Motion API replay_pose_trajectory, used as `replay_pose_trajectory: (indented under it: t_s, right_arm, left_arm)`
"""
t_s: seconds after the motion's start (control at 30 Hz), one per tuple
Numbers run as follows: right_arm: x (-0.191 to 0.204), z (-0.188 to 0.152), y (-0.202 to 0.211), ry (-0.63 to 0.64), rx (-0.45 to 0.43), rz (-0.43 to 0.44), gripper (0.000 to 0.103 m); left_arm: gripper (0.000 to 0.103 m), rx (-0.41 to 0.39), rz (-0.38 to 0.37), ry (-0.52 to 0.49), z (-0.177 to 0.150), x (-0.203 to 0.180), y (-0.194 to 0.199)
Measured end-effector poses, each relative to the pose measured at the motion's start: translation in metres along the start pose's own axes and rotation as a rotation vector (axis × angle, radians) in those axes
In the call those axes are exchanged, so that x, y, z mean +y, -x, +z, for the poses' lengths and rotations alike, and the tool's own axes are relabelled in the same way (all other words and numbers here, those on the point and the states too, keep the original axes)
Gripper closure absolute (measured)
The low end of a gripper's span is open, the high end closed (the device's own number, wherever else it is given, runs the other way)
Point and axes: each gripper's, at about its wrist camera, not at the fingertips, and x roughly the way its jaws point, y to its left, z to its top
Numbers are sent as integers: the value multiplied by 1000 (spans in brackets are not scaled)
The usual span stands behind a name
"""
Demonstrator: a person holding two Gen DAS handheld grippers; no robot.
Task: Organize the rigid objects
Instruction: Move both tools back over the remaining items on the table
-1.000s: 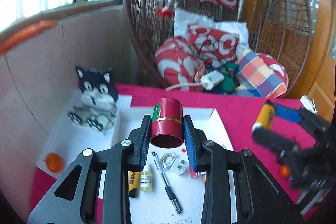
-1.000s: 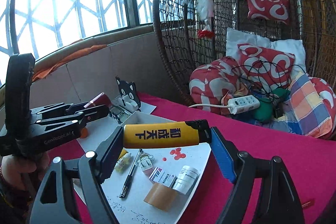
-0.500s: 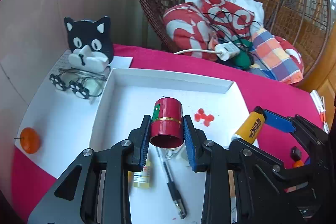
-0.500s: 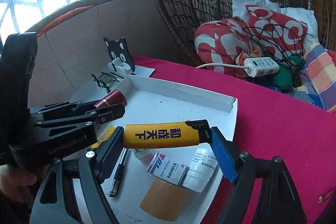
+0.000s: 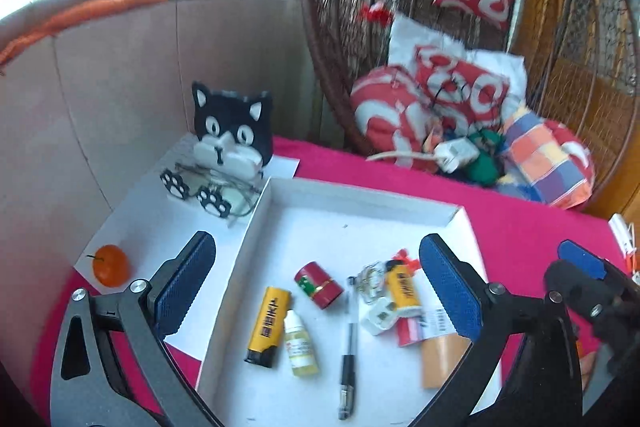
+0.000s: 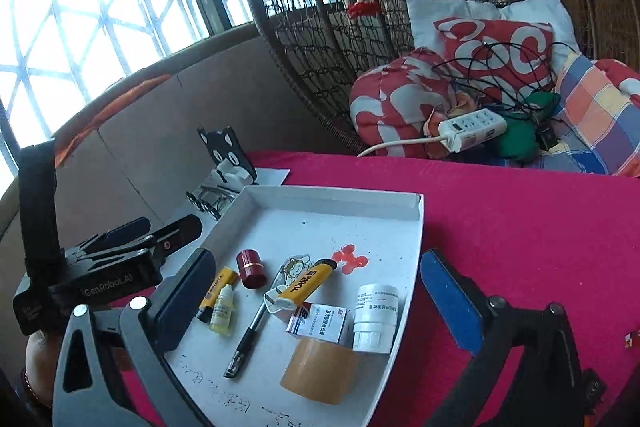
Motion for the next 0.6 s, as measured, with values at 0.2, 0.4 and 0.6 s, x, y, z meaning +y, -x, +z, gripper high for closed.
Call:
replay_pose_trajectory:
  t_s: [0.2,0.4,0.6]
  right_arm:
    - [-16,9,79,-7,-183,9,0]
    - [-61,12,192,-54,-461,-101,0]
    - [-113,2,259,-113,-589,-254,0]
  left_arm:
    - [0,-108,-126,-78,-7,-44,49]
    - [0,-100,-309,-204,-22,-108,68]
    - [0,8,-414,-360,-60,-178,52]
